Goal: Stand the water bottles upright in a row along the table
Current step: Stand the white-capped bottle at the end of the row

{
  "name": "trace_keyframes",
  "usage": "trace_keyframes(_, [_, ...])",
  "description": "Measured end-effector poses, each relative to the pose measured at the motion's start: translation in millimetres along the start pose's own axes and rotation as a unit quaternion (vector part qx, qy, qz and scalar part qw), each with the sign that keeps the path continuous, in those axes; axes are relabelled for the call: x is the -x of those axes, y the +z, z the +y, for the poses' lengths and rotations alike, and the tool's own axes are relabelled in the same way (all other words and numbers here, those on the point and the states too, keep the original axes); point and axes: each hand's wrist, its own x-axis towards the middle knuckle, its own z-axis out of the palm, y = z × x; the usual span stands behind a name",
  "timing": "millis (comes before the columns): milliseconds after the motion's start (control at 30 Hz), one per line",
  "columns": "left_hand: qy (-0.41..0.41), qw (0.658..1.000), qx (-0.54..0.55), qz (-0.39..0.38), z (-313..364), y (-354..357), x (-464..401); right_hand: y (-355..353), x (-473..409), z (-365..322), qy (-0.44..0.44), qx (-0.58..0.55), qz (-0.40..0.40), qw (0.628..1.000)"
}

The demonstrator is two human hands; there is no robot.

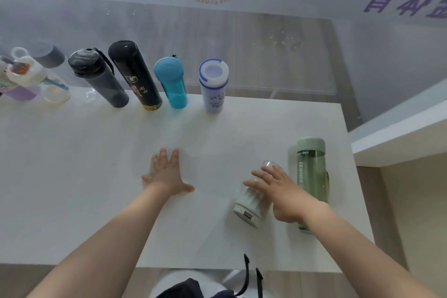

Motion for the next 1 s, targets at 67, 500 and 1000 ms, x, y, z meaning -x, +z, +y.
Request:
trace_keyframes(67, [0.003, 1.000, 0.000, 0.007, -1.6, 1.8, 0.2, -0.5, 0.8, -0.8, 0.003, 0.035, -0.014, 0.999])
trace_keyframes(500, [0.009, 0.999, -0.017, 0.030, -3.2, 4.5, 2.9, 26.5, -6.4, -4.6, 0.000, 0.065, 0.051, 0.997])
trace_keyframes(1000, [0.023, 0.999, -0.026, 0.036, -11.9, 7.1, -0.2, 19.5, -1.7, -21.8, 0.138, -0.402, 0.263, 0.866])
